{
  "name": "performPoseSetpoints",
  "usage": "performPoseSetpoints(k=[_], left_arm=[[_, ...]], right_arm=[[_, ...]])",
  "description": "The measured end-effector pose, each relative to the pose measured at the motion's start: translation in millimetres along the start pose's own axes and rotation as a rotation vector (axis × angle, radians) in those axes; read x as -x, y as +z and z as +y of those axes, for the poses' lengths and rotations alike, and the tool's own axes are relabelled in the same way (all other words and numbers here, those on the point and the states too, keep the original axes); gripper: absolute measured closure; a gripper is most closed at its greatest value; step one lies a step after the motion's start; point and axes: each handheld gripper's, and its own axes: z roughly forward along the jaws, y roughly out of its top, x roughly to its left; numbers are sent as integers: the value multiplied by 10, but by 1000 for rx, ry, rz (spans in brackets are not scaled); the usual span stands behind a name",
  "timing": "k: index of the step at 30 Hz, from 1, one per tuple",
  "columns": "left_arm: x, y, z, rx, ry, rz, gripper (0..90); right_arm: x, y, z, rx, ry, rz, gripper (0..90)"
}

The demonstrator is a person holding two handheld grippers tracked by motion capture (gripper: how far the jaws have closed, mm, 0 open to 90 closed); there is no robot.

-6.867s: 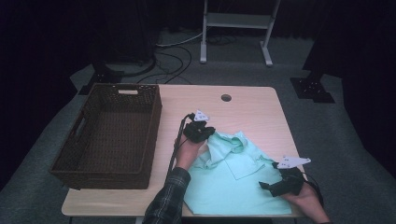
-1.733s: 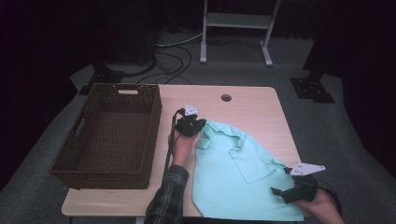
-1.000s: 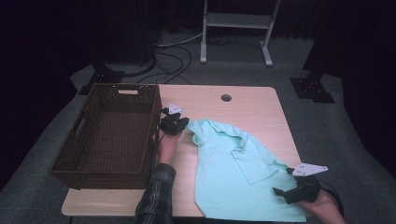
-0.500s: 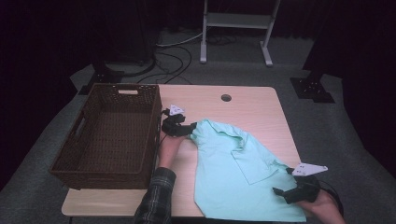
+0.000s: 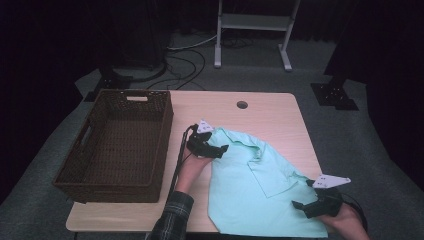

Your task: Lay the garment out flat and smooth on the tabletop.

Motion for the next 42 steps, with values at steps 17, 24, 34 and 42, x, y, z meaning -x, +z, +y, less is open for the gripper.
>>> performPoseSetpoints(k=[17,24,34,42], left_arm=[[533,89,-44,-18,63,-28,0],[770,185,-179,-60,112,-41,0],[1009,388,-425,-163,156,-35,0],[1008,425,-497,-209,147,-23,0]], right_arm=[[1,3,3,1,1,0,0],[1,3,3,1,0,0,0],[1,3,3,1,0,0,0],[1,3,2,1,0,0,0]])
